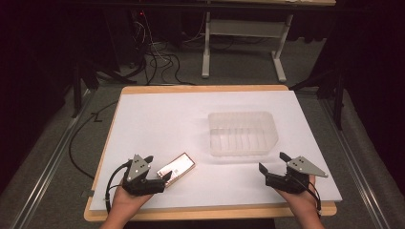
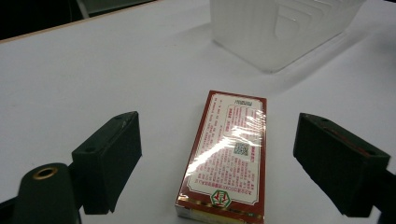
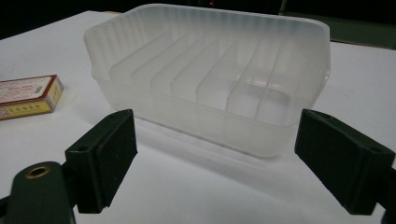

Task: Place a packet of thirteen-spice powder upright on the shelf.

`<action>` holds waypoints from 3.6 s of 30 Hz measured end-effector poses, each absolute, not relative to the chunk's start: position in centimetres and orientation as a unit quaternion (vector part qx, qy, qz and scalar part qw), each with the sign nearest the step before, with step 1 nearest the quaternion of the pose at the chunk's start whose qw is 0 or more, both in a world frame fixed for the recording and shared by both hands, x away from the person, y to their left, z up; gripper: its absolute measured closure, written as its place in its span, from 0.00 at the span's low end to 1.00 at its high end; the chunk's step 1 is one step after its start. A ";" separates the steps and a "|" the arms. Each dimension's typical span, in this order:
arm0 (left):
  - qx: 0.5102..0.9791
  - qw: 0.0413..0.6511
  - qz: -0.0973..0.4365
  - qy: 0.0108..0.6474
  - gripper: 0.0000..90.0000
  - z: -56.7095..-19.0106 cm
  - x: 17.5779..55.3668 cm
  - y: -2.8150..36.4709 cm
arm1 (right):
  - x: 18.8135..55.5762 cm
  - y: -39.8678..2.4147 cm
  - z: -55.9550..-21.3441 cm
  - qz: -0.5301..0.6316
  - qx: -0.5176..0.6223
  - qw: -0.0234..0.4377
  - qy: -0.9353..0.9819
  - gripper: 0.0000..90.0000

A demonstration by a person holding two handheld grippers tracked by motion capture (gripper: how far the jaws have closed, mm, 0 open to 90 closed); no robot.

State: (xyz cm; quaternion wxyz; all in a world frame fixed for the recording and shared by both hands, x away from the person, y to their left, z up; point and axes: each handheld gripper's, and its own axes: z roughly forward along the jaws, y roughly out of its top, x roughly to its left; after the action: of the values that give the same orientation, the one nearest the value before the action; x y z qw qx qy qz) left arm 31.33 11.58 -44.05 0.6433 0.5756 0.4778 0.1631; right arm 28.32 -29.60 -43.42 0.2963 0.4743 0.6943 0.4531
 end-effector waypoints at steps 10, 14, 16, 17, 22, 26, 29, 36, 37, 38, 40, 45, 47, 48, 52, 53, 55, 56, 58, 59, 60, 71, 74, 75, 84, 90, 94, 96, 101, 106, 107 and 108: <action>0.585 0.638 0.161 0.475 0.18 -44.1 31.5 11.5 | 28.4 -29.6 -43.5 0.450 0.474 0.296 0.697 0.15; 0.588 0.635 0.151 0.479 0.18 -44.1 31.6 11.2 | 28.4 -29.5 -43.5 0.448 0.472 0.298 0.698 0.16; 0.592 0.631 0.150 0.478 0.18 -44.1 31.8 11.0 | 28.4 -29.5 -43.5 0.448 0.472 0.298 0.698 0.16; 0.592 0.630 0.151 0.479 0.18 -44.0 31.8 10.9 | 28.4 -29.5 -43.5 0.447 0.473 0.298 0.698 0.16; 0.598 0.621 0.150 0.484 0.18 -43.9 32.4 10.7 | 28.4 -29.5 -43.6 0.447 0.474 0.297 0.699 0.16; 0.608 0.603 0.135 0.499 0.18 -43.8 33.2 10.5 | 28.5 -29.5 -43.7 0.445 0.472 0.294 0.701 0.16; 0.613 0.589 0.127 0.510 0.17 -43.7 33.8 10.2 | 28.5 -29.5 -43.7 0.445 0.473 0.293 0.702 0.16; 0.655 0.541 0.117 0.515 0.17 -44.0 34.9 9.1 | 28.4 -29.4 -43.7 0.446 0.471 0.292 0.703 0.16; 0.658 0.537 0.118 0.515 0.17 -44.1 35.0 9.0 | 28.4 -29.3 -43.7 0.446 0.471 0.291 0.703 0.16; 0.664 0.530 0.117 0.514 0.17 -44.1 35.1 9.0 | 28.4 -29.3 -43.7 0.446 0.472 0.290 0.703 0.16; 0.673 0.518 0.114 0.515 0.17 -44.1 35.3 8.8 | 28.5 -29.4 -43.8 0.445 0.471 0.291 0.704 0.16; 0.693 0.492 0.112 0.515 0.17 -44.2 35.7 8.4 | 28.5 -29.5 -43.8 0.443 0.474 0.289 0.704 0.16; 0.702 0.482 0.113 0.513 0.17 -44.3 35.7 8.2 | 28.6 -29.5 -43.9 0.443 0.473 0.289 0.705 0.16; 0.705 0.478 0.111 0.512 0.17 -44.4 35.8 8.0 | 28.6 -29.5 -43.9 0.443 0.474 0.288 0.705 0.16; 0.728 0.452 0.099 0.506 0.17 -44.9 35.9 7.7 | 28.6 -29.5 -43.9 0.443 0.472 0.287 0.706 0.17; 0.732 0.446 0.099 0.505 0.17 -45.0 36.0 7.7 | 28.6 -29.5 -43.9 0.443 0.472 0.287 0.706 0.17; 0.742 0.433 0.095 0.504 0.17 -45.2 36.2 7.6 | 28.6 -29.5 -43.9 0.443 0.474 0.285 0.706 0.17; 0.746 0.427 0.096 0.503 0.17 -45.3 36.3 7.4 | 28.6 -29.5 -43.9 0.442 0.474 0.285 0.706 0.17; 0.753 0.415 0.093 0.503 0.17 -45.3 36.5 7.3 | 28.7 -29.5 -43.9 0.443 0.473 0.285 0.706 0.17; 0.755 0.409 0.092 0.503 0.17 -45.3 36.6 7.2 | 28.7 -29.5 -43.9 0.443 0.473 0.286 0.706 0.17; 0.758 0.404 0.091 0.504 0.17 -45.3 36.7 7.1 | 28.7 -29.5 -43.9 0.442 0.473 0.286 0.706 0.17; 0.789 0.348 0.074 0.501 0.18 -45.9 37.3 5.7 | 28.7 -29.5 -44.0 0.441 0.475 0.283 0.707 0.17; 0.796 0.331 0.070 0.502 0.20 -46.1 37.6 5.4 | 28.7 -29.5 -44.0 0.441 0.474 0.284 0.707 0.17; 0.800 0.324 0.072 0.499 0.21 -46.2 37.6 5.3 | 28.7 -29.5 -43.9 0.441 0.474 0.284 0.707 0.17; 0.950 0.105 0.042 0.292 0.31 -44.6 39.4 7.5 | 28.7 -29.6 -44.0 0.443 0.474 0.284 0.706 0.17; 0.949 0.106 0.039 0.295 0.35 -44.6 39.4 7.5 | 28.7 -29.6 -44.0 0.441 0.475 0.283 0.707 0.17; 0.948 0.106 0.040 0.297 0.36 -44.6 39.4 7.4 | 28.7 -29.5 -44.0 0.440 0.477 0.283 0.706 0.17; 0.949 0.105 0.045 0.295 0.36 -44.6 39.3 7.4 | 28.7 -29.6 -44.0 0.441 0.476 0.284 0.706 0.17; 0.946 0.114 0.051 0.299 0.36 -44.3 39.2 7.6 | 28.7 -29.6 -44.0 0.441 0.477 0.284 0.705 0.17; 0.941 0.137 0.054 0.304 0.36 -43.6 39.0 7.9 | 28.7 -29.6 -44.0 0.441 0.477 0.285 0.705 0.17; 0.941 0.142 0.054 0.304 0.36 -43.5 39.0 8.0 | 28.7 -29.6 -44.0 0.441 0.476 0.285 0.705 0.17; 0.939 0.149 0.053 0.305 0.36 -43.4 38.9 8.1 | 28.7 -29.6 -44.0 0.441 0.477 0.285 0.705 0.17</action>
State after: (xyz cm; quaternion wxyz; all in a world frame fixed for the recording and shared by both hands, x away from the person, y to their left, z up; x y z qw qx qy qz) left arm 38.89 8.11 -43.36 0.1489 0.9390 0.3054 0.0532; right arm 28.69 -29.59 -43.95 0.2849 0.4768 0.7050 0.4411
